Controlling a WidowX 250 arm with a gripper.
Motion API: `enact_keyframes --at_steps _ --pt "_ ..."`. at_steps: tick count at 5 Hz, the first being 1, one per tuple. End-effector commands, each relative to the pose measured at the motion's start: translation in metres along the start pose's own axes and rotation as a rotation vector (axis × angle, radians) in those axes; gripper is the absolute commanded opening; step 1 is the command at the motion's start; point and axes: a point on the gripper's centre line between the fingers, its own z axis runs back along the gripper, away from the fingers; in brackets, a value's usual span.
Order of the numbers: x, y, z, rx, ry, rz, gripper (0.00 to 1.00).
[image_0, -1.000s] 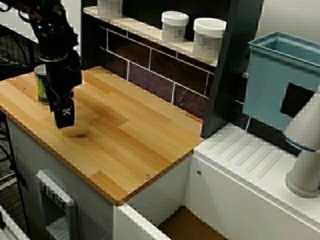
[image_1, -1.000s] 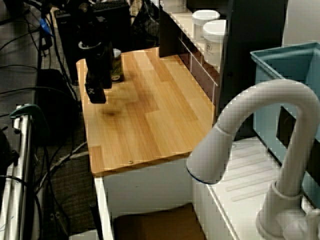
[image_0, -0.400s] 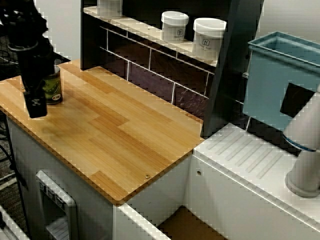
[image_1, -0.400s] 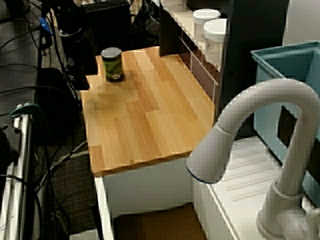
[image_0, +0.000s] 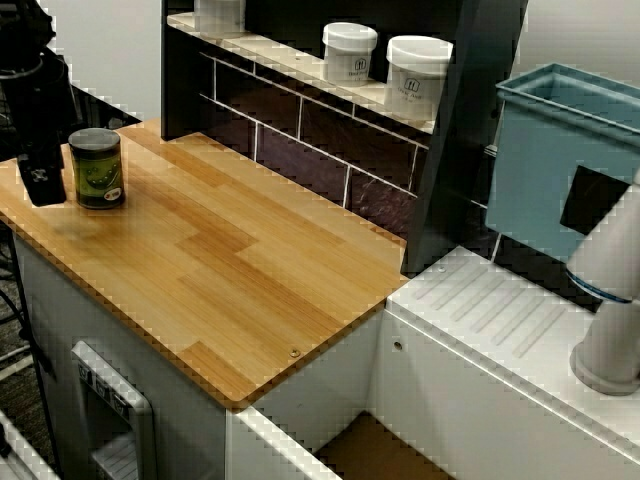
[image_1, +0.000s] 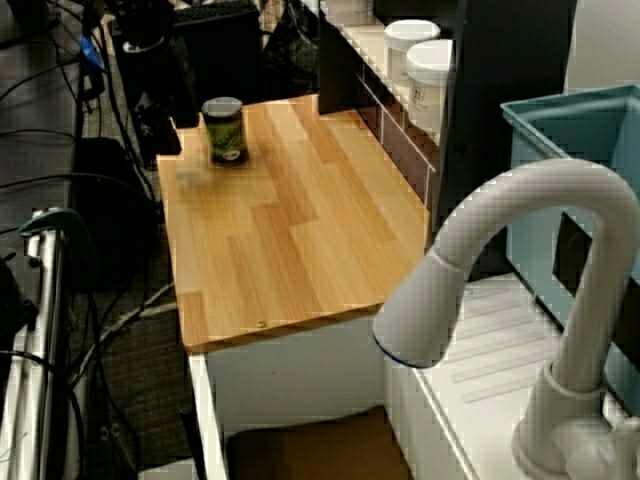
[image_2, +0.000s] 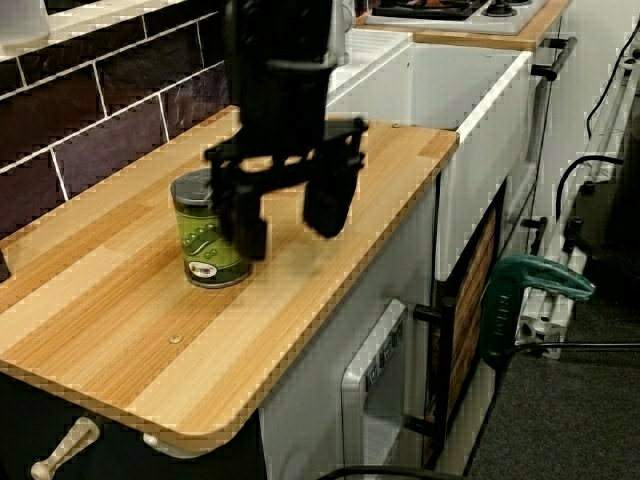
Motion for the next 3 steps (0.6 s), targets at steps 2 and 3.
enact_keyframes --at_steps 2,3 --pt "0.003 0.044 0.002 -0.059 -0.047 -0.208 1.0" --pt "0.008 0.033 0.002 -0.106 -0.052 -0.27 1.0"
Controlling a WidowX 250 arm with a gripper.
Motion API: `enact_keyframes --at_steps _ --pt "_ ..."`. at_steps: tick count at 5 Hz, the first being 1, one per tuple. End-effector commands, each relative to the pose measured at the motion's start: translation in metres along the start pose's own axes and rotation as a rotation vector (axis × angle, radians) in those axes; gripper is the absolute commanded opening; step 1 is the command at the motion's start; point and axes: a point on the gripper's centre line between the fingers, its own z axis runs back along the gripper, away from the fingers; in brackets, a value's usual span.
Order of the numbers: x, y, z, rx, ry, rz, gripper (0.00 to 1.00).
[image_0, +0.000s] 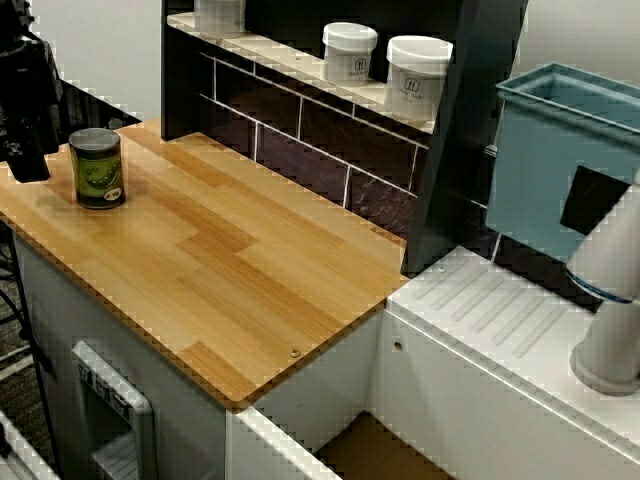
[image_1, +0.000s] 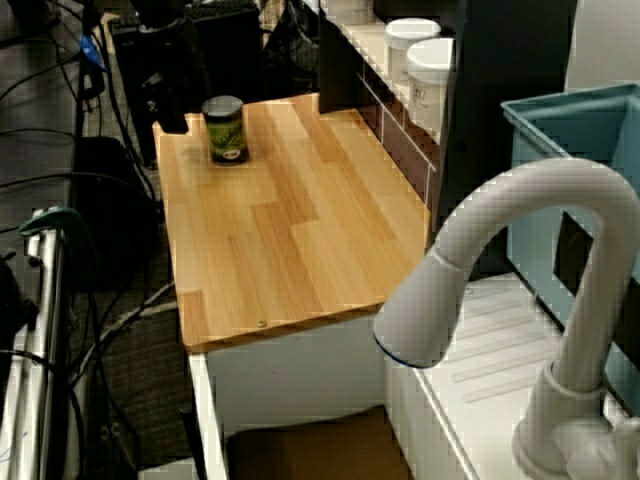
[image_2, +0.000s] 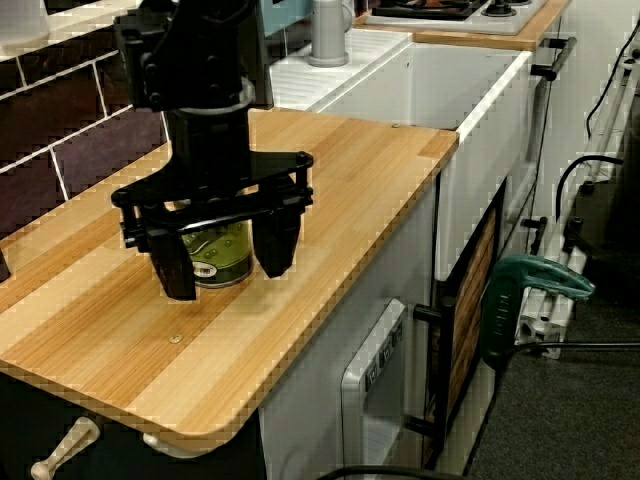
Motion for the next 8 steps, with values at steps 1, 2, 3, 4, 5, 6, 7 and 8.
enact_keyframes --at_steps 1,2,3,4,5,6,7,8 --pt "0.02 -0.005 0.005 -0.053 -0.01 -0.095 1.0" --pt "0.028 -0.004 0.0 -0.066 -0.011 -0.077 1.0" --pt "0.031 0.004 -0.002 -0.073 -0.023 -0.038 1.0" --pt "0.032 0.008 0.0 -0.064 -0.03 -0.017 1.0" --pt "0.035 0.009 -0.001 -0.08 -0.026 -0.025 1.0" --pt "0.038 0.003 -0.001 -0.101 -0.029 -0.04 1.0" --pt "0.044 -0.009 0.0 -0.121 -0.032 -0.062 1.0" --pt "0.054 -0.024 0.001 -0.133 -0.03 -0.088 1.0"
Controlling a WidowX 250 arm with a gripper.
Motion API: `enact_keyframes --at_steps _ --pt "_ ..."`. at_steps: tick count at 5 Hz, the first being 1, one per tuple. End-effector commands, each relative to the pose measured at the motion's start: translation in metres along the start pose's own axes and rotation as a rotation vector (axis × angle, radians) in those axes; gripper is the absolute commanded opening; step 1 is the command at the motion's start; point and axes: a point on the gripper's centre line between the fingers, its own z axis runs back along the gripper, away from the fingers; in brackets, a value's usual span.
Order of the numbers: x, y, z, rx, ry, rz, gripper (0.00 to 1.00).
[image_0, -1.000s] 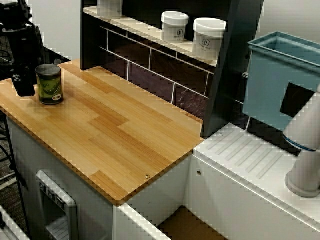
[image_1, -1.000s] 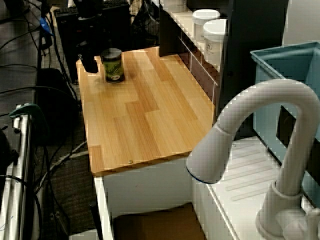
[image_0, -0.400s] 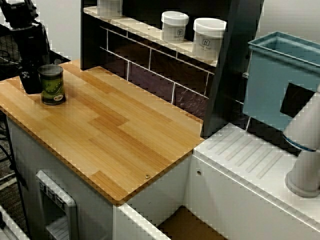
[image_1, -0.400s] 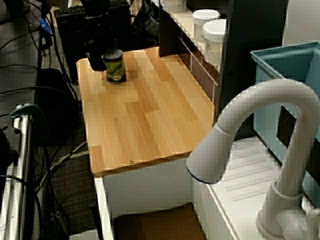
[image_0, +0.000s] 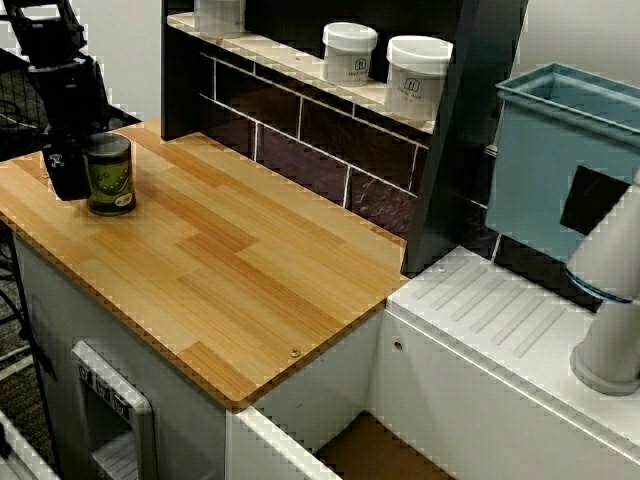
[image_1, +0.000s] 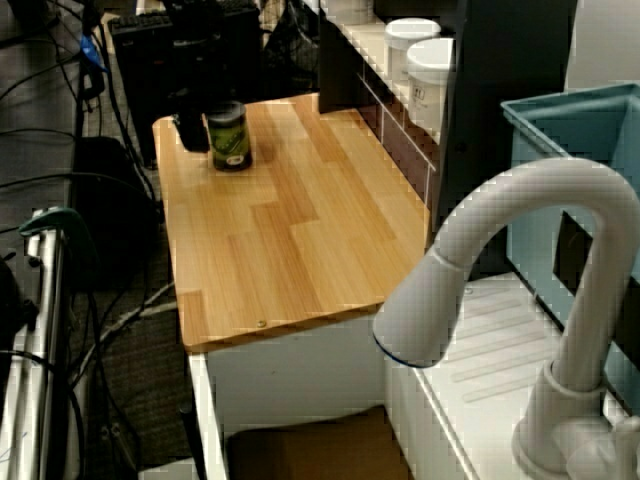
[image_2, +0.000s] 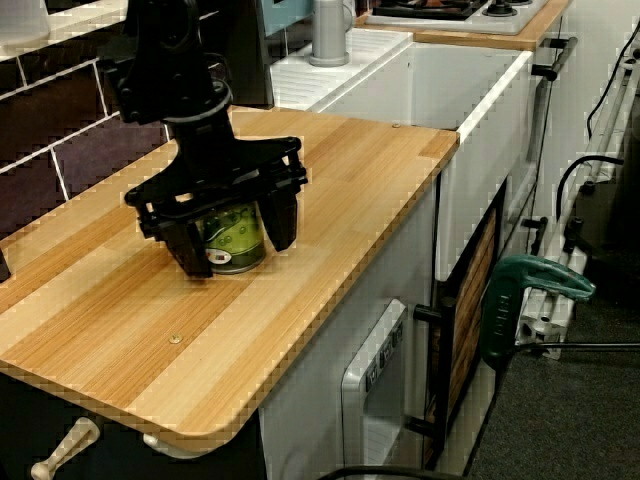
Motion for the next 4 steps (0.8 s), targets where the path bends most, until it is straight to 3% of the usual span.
enact_keyframes --at_steps 1,4 --pt "0.033 -0.025 0.011 0.028 -0.004 -0.051 1.0" --pt "0.077 -0.053 0.0 0.02 -0.005 -0.034 1.0"
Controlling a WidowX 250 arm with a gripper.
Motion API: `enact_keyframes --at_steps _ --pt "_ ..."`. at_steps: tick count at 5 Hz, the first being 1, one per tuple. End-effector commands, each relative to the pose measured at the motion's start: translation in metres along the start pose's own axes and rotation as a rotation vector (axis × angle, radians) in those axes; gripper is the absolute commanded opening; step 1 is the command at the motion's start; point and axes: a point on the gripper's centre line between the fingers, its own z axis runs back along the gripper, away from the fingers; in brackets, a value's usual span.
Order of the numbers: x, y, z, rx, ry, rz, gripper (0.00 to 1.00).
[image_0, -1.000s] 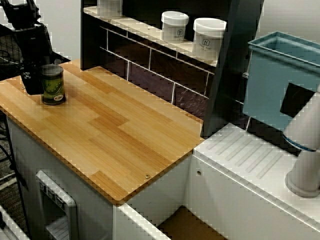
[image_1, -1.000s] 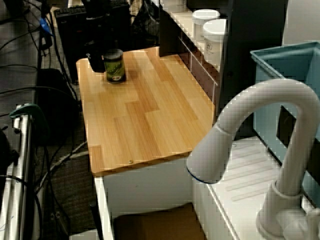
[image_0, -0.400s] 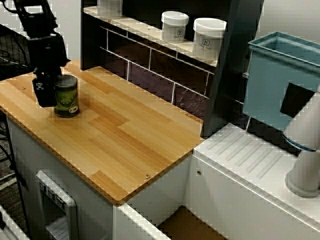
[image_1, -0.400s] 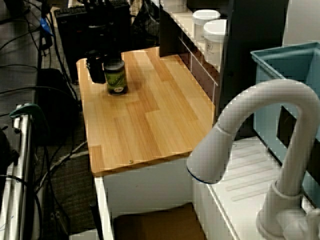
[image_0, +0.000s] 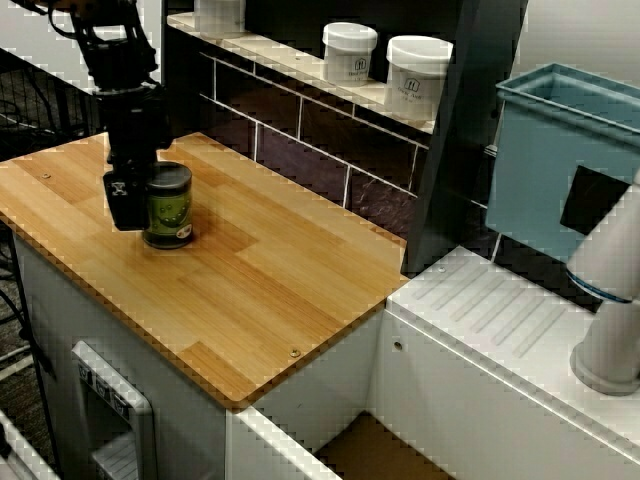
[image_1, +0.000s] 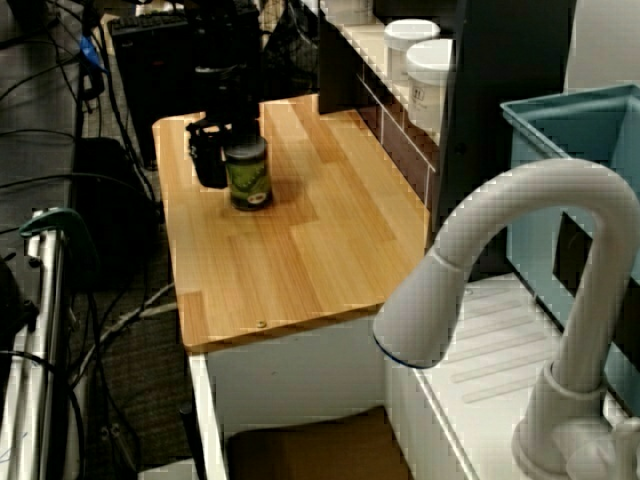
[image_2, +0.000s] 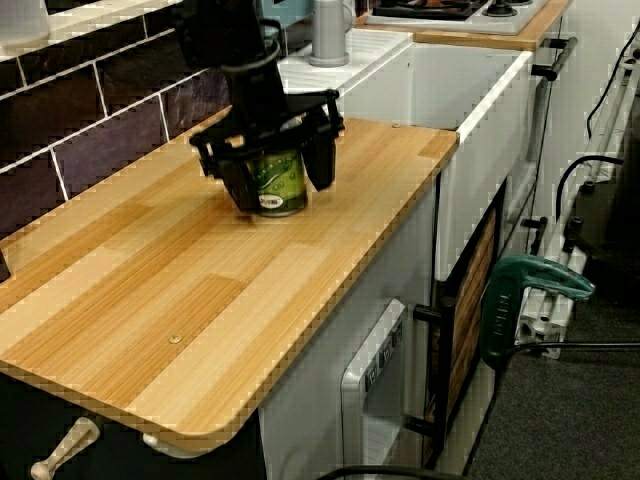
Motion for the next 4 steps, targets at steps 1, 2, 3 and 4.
enact_keyframes --at_steps 1,2,3,4 --pt "0.028 -0.016 0.011 0.06 -0.025 -0.004 1.0" --pt "0.04 -0.028 0.007 0.052 -0.016 -0.01 1.0" --pt "0.051 -0.043 0.005 0.043 -0.01 -0.025 1.0" --pt "0.059 -0.059 0.001 0.06 -0.002 -0.044 1.0"
